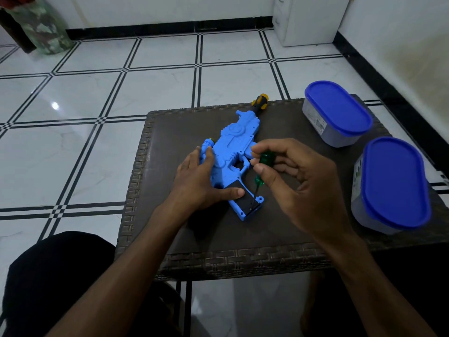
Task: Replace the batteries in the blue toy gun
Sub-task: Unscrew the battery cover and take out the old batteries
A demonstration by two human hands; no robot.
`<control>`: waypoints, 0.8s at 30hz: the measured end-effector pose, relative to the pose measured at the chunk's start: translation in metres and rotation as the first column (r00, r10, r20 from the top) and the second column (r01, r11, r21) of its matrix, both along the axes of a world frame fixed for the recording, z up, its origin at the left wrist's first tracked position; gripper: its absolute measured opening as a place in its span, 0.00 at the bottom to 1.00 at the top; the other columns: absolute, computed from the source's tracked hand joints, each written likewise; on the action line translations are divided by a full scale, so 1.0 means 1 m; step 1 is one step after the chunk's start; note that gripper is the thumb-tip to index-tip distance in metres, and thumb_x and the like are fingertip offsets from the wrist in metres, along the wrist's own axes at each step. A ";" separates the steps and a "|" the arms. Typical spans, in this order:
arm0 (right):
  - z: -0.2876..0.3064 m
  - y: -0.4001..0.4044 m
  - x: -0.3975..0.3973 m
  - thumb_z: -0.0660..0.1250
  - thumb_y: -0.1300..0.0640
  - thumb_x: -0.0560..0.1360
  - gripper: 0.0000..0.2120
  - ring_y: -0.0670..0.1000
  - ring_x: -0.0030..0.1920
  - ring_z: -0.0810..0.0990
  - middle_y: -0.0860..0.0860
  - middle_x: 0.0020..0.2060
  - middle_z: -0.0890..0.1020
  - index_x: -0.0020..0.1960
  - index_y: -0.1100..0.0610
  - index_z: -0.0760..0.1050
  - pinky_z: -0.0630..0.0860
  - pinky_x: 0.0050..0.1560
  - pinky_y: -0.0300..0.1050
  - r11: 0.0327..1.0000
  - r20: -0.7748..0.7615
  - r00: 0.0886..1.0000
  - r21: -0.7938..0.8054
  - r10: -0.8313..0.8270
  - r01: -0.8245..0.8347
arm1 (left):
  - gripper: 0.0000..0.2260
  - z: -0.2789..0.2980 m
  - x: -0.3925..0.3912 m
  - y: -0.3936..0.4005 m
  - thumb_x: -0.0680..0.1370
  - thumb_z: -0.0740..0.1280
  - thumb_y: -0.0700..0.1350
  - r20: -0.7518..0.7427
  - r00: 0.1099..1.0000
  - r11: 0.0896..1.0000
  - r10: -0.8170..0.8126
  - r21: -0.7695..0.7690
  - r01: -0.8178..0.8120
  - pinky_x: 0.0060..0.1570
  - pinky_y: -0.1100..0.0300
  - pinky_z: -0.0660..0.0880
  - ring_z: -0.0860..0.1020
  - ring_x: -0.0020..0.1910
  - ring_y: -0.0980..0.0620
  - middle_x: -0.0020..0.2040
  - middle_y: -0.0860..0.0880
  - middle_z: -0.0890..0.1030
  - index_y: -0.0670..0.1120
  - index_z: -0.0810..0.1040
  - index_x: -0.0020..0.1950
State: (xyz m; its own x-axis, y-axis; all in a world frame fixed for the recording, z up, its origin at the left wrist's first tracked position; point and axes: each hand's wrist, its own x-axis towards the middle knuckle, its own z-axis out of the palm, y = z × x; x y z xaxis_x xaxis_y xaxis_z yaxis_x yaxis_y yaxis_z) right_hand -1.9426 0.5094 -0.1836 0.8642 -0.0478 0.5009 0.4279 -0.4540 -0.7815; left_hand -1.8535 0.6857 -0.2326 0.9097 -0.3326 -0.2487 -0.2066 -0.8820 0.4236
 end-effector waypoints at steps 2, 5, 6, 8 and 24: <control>0.001 0.000 -0.001 0.70 0.67 0.75 0.10 0.46 0.50 0.83 0.51 0.50 0.83 0.56 0.60 0.79 0.81 0.51 0.42 1.000 -0.003 1.000 0.018 -0.001 0.001 | 0.55 0.000 0.000 0.000 0.65 0.68 0.70 0.004 1.000 1.000 -0.003 0.004 0.003 0.76 0.49 0.47 0.43 0.78 0.47 0.79 0.46 0.41 0.49 0.41 0.79; 0.001 -0.001 -0.002 0.70 0.68 0.75 0.10 0.47 0.50 0.84 0.52 0.50 0.83 0.55 0.61 0.79 0.81 0.51 0.42 0.999 0.001 1.000 0.053 -0.003 0.003 | 0.55 0.000 0.000 0.000 0.65 0.68 0.70 0.001 1.000 1.000 0.000 0.000 0.000 0.76 0.49 0.47 0.42 0.78 0.48 0.79 0.46 0.41 0.49 0.41 0.79; 0.001 -0.001 -0.002 0.70 0.68 0.75 0.10 0.47 0.50 0.84 0.52 0.50 0.83 0.55 0.61 0.79 0.81 0.51 0.41 0.998 0.003 1.000 0.060 -0.002 0.002 | 0.55 0.000 0.000 0.000 0.65 0.68 0.70 0.000 1.000 1.000 0.000 0.002 0.000 0.76 0.49 0.47 0.42 0.78 0.48 0.79 0.47 0.41 0.49 0.41 0.79; 0.001 -0.001 -0.001 0.70 0.68 0.75 0.10 0.47 0.51 0.84 0.52 0.50 0.83 0.55 0.61 0.79 0.80 0.51 0.41 0.998 0.003 1.000 0.061 -0.001 0.000 | 0.55 0.000 0.000 0.000 0.65 0.68 0.70 -0.002 1.000 1.000 0.000 0.005 0.000 0.76 0.49 0.47 0.42 0.78 0.47 0.79 0.47 0.41 0.50 0.41 0.79; 0.003 0.000 -0.004 0.68 0.71 0.75 0.12 0.43 0.55 0.82 0.50 0.53 0.84 0.56 0.62 0.80 0.79 0.54 0.38 0.997 -0.020 0.998 0.033 0.064 -0.064 | 0.54 -0.001 -0.001 0.001 0.65 0.68 0.70 0.006 1.000 1.000 0.009 -0.015 -0.009 0.76 0.49 0.47 0.42 0.78 0.48 0.79 0.47 0.41 0.50 0.42 0.79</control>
State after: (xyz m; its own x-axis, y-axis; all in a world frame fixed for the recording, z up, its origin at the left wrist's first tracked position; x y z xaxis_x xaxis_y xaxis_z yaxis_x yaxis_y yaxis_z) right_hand -1.9462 0.5096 -0.1805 0.8764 -0.0080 0.4815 0.4385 -0.4001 -0.8048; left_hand -1.8545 0.6863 -0.2332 0.9141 -0.3282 -0.2380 -0.2016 -0.8772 0.4357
